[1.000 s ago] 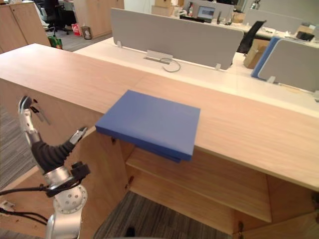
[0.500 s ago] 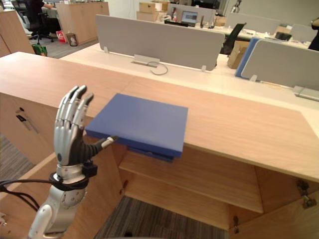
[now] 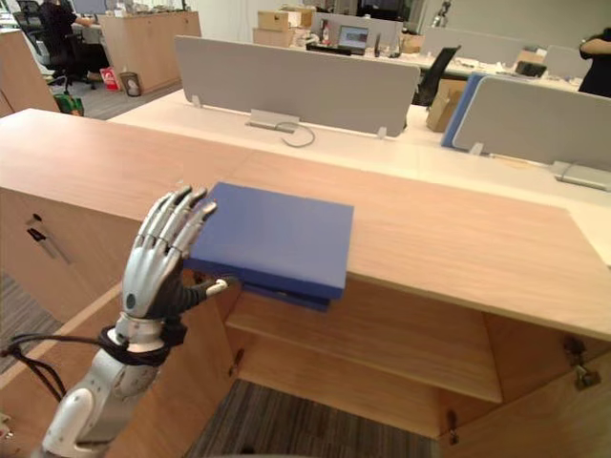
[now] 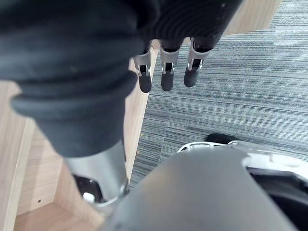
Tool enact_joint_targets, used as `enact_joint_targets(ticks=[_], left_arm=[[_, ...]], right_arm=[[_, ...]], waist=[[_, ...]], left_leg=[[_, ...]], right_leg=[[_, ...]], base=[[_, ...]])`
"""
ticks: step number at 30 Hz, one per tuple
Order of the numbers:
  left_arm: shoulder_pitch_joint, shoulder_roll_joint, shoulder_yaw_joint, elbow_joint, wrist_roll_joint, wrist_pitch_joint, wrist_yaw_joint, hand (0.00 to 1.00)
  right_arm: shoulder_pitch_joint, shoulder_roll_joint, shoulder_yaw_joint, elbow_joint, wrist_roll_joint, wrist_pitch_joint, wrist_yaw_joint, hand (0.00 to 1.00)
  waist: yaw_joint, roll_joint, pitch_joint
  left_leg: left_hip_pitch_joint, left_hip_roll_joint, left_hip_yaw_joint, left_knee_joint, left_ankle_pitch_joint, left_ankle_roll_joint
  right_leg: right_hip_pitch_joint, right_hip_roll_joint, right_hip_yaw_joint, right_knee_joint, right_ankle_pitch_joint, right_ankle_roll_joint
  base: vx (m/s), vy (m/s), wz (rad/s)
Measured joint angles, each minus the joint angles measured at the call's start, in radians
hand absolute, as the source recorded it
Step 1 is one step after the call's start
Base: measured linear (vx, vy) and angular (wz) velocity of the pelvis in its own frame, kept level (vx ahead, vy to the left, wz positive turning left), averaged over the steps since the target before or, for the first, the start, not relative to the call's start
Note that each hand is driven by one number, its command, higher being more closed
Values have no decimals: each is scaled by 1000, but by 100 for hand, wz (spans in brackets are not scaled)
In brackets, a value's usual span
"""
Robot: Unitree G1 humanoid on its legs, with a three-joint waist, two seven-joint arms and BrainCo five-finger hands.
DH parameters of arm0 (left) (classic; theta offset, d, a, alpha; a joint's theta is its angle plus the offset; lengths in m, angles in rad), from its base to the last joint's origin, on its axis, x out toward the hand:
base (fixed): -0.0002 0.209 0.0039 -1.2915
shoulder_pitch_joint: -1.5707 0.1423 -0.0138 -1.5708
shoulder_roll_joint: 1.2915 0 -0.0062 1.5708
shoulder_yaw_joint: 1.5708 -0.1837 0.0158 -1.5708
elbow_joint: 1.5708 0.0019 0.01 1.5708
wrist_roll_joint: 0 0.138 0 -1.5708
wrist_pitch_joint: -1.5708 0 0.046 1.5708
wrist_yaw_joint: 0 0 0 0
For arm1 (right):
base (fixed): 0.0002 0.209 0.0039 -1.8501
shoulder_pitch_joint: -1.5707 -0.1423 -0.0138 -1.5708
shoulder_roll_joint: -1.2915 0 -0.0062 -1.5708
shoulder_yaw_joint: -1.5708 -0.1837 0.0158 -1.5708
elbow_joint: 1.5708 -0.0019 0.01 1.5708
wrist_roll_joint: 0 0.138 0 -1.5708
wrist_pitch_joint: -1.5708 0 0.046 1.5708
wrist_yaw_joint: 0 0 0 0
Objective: Walk over to the cabinet, pick up the folder, carry it to the office cabinet, place the folder inside the office cabinet, then close the office cabinet door
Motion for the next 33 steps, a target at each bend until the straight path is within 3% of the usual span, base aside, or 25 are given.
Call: enact_joint_targets(ticks=[6, 33], left_arm=[[-1, 31, 0, 64, 9, 1, -7, 0], [-124, 39, -57, 350, 87, 42, -73, 0]], right_arm=[[3, -4, 0, -13, 0, 1, 4, 0], [4, 3, -46, -19, 49, 4, 22, 0]], waist=[[-6, 10, 2], [-45, 15, 27]], left_leg=[[4, 0, 2, 0, -12, 6], [65, -4, 58, 0, -48, -6]], right_leg=[[9, -1, 0, -13, -2, 3], [57, -12, 43, -30, -15, 6]], base=[[-2, 1, -1], [3, 1, -5]])
